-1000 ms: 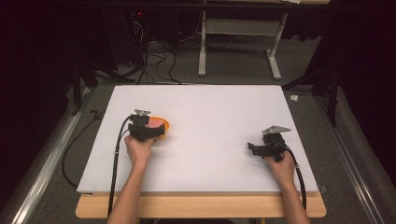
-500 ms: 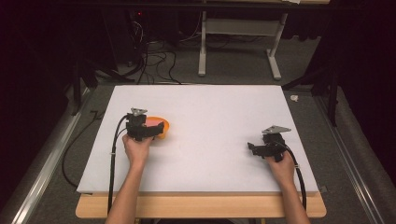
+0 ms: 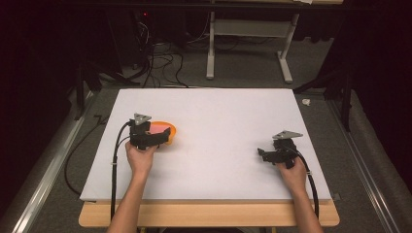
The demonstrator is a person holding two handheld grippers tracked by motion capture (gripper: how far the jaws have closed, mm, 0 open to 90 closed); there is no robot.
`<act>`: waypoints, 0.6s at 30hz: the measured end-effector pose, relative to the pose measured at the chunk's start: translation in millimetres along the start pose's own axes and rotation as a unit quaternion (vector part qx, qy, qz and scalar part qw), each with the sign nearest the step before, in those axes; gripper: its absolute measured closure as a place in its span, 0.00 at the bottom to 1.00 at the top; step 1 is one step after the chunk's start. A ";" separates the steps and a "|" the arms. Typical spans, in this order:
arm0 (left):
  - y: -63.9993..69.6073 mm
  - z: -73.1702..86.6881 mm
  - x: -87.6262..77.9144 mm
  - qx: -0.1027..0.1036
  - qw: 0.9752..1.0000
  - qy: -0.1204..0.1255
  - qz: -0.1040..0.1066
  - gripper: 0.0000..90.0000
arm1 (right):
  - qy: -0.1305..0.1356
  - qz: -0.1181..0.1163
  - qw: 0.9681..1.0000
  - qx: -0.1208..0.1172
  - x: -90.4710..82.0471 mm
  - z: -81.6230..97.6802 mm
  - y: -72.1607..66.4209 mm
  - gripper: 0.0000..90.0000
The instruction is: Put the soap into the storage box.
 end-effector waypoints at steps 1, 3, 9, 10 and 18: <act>0.1 -0.1 -2.0 0.001 1.000 0.002 0.001 0.14 | 0.000 0.000 1.000 0.000 0.0 0.0 0.0 0.23; 0.8 -0.8 -8.1 -0.001 1.000 0.010 0.005 0.15 | 0.000 0.000 1.000 0.000 0.0 0.0 0.0 0.23; 3.8 0.7 -15.2 0.000 1.000 0.018 0.014 0.16 | 0.000 0.000 1.000 0.000 0.0 0.0 0.0 0.23; 4.5 1.5 -16.3 0.000 1.000 0.018 0.016 0.16 | 0.000 0.000 1.000 0.000 0.0 0.0 0.0 0.23; 12.9 9.1 -22.9 0.010 0.999 0.008 0.033 0.17 | 0.000 0.000 1.000 0.000 0.0 0.0 0.0 0.23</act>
Point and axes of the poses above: each handheld gripper's, and its own axes: x roughly forward along the jaws, z roughly out of its underside, y roughly to its right, the point moved 7 cm from there along x, roughly forward along the jaws, and after that the axes turned 11 degrees about -x, right-handed, at the moved point
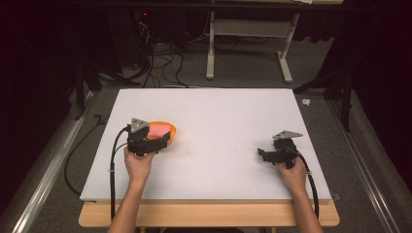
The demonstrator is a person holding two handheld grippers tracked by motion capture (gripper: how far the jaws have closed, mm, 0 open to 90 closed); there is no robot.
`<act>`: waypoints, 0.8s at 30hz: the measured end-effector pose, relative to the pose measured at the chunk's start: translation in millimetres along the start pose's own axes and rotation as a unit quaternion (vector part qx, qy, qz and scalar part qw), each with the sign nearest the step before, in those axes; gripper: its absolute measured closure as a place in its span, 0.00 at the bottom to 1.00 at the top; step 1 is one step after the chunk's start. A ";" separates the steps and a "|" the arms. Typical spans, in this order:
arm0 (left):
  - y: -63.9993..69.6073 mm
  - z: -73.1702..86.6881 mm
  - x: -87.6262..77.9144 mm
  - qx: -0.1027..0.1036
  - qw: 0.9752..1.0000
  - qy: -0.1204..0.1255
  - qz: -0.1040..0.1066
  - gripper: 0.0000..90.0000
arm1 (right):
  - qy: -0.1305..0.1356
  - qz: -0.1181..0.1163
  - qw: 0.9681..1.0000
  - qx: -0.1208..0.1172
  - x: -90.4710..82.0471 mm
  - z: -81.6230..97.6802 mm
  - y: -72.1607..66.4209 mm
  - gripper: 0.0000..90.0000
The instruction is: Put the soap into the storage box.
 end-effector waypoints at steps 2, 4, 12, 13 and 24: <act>2.5 2.8 -2.0 0.003 1.000 -0.005 0.004 0.17 | 0.000 0.000 1.000 0.000 0.0 0.0 0.0 0.23; 3.4 3.5 -2.7 0.004 1.000 -0.004 0.006 0.17 | 0.000 0.000 1.000 0.000 0.0 0.0 0.0 0.23; 12.7 7.1 -6.4 0.006 1.000 -0.002 0.023 0.17 | 0.000 0.000 1.000 0.000 0.0 0.0 0.0 0.23; 15.3 7.8 -6.9 0.008 1.000 -0.003 0.027 0.17 | 0.000 0.000 1.000 0.000 0.0 0.0 0.0 0.23; 30.7 12.9 -9.7 0.025 0.998 -0.010 0.051 0.18 | 0.000 0.001 1.000 0.000 0.0 0.0 0.0 0.23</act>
Point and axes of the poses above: each handheld gripper's, and its own axes: x roughly forward along the jaws, z roughly out of its underside, y roughly to its right, the point moved 7 cm from there along x, roughly forward along the jaws, and after that the axes turned 11 degrees about -x, right-handed, at the moved point
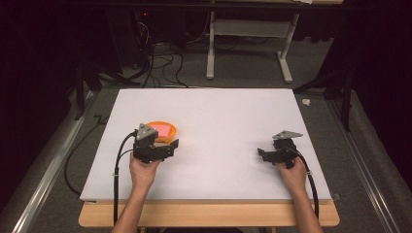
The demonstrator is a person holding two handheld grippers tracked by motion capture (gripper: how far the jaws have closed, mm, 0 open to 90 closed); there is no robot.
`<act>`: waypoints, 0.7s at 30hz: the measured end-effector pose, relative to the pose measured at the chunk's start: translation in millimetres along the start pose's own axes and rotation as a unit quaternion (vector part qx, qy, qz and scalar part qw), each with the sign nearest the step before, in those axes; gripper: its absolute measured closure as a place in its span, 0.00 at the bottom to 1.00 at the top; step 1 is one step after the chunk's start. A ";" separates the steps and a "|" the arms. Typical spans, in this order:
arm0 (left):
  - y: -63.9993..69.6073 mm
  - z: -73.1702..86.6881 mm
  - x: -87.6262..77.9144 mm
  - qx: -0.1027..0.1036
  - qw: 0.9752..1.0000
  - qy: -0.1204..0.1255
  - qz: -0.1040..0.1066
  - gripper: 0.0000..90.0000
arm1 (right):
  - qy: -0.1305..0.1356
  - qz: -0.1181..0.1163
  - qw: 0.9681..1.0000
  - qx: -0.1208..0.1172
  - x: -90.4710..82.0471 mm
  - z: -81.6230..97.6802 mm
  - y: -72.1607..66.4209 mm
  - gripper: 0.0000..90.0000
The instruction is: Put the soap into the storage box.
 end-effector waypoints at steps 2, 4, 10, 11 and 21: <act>2.8 0.6 0.1 0.002 1.000 0.000 0.005 0.18 | 0.000 0.000 1.000 0.000 0.0 0.0 0.0 0.23; 4.6 1.0 0.6 0.002 1.000 0.001 0.007 0.18 | 0.000 0.000 1.000 0.000 0.0 0.0 0.0 0.23; 13.5 3.4 3.8 0.018 1.000 -0.004 0.016 0.18 | 0.000 0.000 1.000 0.000 0.0 0.0 0.0 0.23; 15.6 4.6 5.3 0.019 1.000 -0.006 0.021 0.18 | 0.000 -0.001 1.000 0.000 0.0 0.0 0.0 0.23; 26.4 9.1 13.0 0.026 0.999 -0.015 0.043 0.19 | 0.000 -0.001 1.000 0.000 0.0 0.0 0.0 0.23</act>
Point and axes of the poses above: each handheld gripper's, and its own axes: x roughly forward along the jaws, z roughly out of its underside, y roughly to its right, the point moved 7 cm from there along x, roughly forward along the jaws, and after that the axes turned 11 degrees about -x, right-handed, at the moved point
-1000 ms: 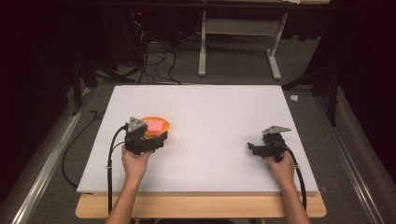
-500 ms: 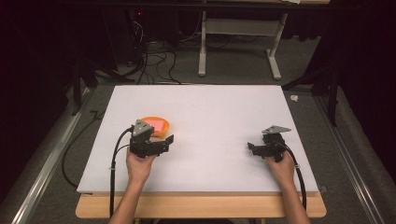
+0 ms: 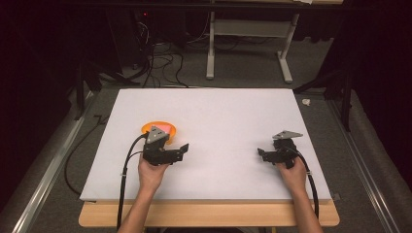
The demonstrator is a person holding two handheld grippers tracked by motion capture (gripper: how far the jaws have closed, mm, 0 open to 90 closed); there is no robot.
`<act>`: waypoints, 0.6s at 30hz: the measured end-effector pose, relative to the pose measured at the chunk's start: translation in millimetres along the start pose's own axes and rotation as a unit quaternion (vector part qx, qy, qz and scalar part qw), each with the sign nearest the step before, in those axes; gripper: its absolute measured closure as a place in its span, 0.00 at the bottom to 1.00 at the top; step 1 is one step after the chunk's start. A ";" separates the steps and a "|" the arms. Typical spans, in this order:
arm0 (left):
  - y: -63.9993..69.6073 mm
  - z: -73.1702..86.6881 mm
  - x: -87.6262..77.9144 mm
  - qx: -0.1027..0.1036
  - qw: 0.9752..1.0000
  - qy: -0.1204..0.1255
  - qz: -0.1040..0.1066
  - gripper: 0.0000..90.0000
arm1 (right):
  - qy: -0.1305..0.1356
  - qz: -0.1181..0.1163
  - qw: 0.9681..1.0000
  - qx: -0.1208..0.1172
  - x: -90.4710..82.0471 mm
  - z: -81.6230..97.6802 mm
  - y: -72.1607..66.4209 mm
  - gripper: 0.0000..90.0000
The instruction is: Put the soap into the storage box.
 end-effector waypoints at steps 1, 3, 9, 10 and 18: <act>0.0 0.0 0.0 0.000 1.000 0.000 0.000 0.19 | 0.000 0.000 1.000 0.000 0.0 0.0 0.0 0.23; 3.1 1.2 2.1 0.005 1.000 -0.002 0.007 0.19 | 0.000 0.000 1.000 0.000 0.0 0.0 0.0 0.23; 11.5 5.8 11.7 0.011 1.000 -0.015 0.025 0.18 | 0.000 0.000 1.000 0.000 0.0 0.0 0.0 0.23; 13.2 7.3 14.9 0.012 0.999 -0.019 0.027 0.18 | 0.000 0.000 1.000 0.000 0.0 0.0 0.0 0.23; 20.4 12.1 25.1 0.016 0.999 -0.032 0.039 0.19 | -0.002 -0.001 1.000 0.001 -0.3 0.1 -0.1 0.23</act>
Point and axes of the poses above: each handheld gripper's, and its own axes: x roughly forward along the jaws, z roughly out of its underside, y roughly to its right, the point moved 7 cm from there along x, roughly forward along the jaws, and after that the axes turned 11 degrees about -x, right-handed, at the moved point
